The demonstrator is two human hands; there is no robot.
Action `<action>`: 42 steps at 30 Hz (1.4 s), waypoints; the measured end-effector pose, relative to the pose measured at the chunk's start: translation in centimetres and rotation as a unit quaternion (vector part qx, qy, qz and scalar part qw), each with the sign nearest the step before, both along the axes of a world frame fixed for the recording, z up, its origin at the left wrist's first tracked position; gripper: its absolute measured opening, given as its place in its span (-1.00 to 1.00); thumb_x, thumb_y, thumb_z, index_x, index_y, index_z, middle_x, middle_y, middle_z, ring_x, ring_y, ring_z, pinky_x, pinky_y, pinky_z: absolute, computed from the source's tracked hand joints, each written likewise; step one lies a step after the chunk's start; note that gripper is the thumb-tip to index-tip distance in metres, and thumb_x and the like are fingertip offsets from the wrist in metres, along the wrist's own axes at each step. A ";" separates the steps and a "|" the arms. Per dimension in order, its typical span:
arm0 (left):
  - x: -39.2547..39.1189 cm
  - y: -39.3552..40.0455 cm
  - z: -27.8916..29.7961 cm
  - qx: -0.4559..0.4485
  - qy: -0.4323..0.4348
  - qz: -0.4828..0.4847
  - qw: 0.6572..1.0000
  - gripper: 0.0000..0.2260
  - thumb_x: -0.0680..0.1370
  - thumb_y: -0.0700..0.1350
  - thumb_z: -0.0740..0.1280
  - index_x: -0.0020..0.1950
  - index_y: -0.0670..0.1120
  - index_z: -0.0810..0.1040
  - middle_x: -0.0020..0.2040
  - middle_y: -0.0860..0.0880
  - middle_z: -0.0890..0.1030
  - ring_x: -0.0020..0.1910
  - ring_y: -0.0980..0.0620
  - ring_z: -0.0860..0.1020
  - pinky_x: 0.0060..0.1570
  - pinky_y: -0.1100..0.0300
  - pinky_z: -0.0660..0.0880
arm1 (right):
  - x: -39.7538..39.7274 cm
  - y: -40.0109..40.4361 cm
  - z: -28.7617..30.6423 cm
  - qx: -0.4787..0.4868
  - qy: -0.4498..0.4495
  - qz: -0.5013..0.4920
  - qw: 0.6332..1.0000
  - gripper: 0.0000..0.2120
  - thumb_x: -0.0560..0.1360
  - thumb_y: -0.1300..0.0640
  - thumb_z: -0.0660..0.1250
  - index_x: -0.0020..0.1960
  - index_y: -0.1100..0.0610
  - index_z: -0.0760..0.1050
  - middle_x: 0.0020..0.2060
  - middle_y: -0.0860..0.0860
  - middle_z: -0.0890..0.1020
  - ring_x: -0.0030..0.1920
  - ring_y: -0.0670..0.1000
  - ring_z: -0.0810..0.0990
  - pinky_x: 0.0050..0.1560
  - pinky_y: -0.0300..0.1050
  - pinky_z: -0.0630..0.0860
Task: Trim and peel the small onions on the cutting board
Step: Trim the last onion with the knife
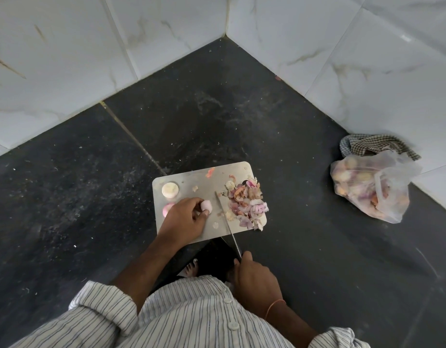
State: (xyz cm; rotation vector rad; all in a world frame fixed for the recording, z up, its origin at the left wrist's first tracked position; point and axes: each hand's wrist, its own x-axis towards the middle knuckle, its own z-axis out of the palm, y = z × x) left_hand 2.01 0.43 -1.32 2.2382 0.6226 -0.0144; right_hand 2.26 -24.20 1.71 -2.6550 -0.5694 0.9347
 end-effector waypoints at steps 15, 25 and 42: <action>1.0 -0.2 1.3 0.009 0.058 -0.024 0.998 -0.72 0.65 0.07 0.36 0.33 0.03 0.60 0.20 0.07 0.68 0.11 0.09 0.63 0.20 0.04 0.62 | 2.6 -1.0 -1.1 0.174 0.050 -0.165 0.969 -0.59 0.71 -0.21 0.13 -0.11 0.06 0.48 -0.35 0.00 0.59 -0.37 -0.06 0.53 -0.21 0.18 0.54; -0.5 0.9 2.9 0.139 0.095 -0.088 0.982 -0.67 0.65 0.14 0.29 0.40 0.14 0.48 0.19 0.10 0.69 0.16 -0.02 0.65 0.11 0.01 0.57 | 4.2 0.6 -0.6 0.004 -0.144 -0.011 0.990 -0.67 0.73 -0.23 -0.02 0.09 -0.01 0.34 -0.29 -0.06 0.63 -0.27 0.08 0.68 -0.24 0.06 0.61; -6.0 5.5 -0.7 0.171 0.052 0.009 0.984 0.33 0.23 0.68 0.38 0.76 0.10 -0.16 0.77 0.01 -0.17 0.76 -0.12 -0.16 0.64 -0.36 -0.14 | 5.8 5.2 1.3 0.102 -0.171 0.129 0.971 -0.73 0.67 -0.13 0.24 0.29 -0.04 0.44 0.14 -0.07 0.54 0.04 0.03 0.59 -0.05 -0.05 0.60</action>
